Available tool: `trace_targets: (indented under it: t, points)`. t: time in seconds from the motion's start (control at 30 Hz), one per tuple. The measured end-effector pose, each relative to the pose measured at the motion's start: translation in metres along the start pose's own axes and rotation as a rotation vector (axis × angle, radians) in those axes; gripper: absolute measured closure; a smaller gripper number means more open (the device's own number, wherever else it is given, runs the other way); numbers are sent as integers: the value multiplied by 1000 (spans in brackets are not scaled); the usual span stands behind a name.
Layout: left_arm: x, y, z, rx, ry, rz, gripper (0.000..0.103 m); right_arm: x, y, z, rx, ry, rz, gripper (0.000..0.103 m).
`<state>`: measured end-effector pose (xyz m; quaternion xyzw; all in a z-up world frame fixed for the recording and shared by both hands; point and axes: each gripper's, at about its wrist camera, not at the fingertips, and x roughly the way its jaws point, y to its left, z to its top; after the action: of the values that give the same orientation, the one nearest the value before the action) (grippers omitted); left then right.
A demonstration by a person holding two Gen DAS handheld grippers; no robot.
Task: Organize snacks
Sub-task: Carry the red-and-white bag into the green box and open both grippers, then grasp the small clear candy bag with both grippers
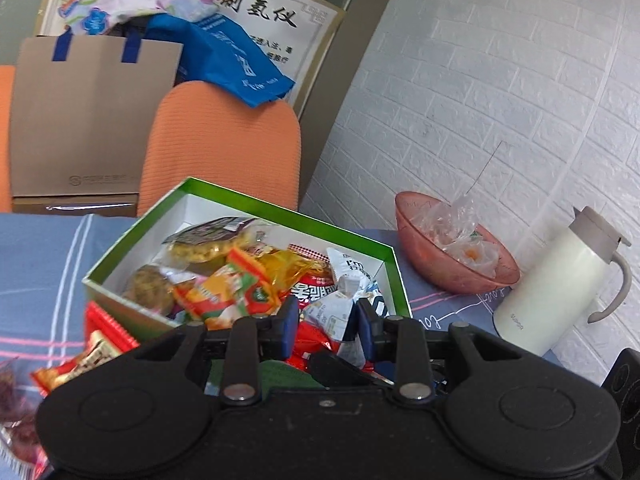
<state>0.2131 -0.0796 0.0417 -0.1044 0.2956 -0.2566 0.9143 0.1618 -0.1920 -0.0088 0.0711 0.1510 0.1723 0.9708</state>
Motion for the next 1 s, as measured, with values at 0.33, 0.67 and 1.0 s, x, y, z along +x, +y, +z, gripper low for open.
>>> trace_targets:
  t: [0.33,0.67,1.0]
  points:
    - [31,-2,4,63,-27,97,0,31,-35,-11,56,-48,-116,35]
    - [-33,42,-28,-67,-112,127,0,4,-22,-19,25,-88,-71,9]
    - [-37,72,-47,-134,-50,166,0,-25,26,-33,-41,-22,32,0]
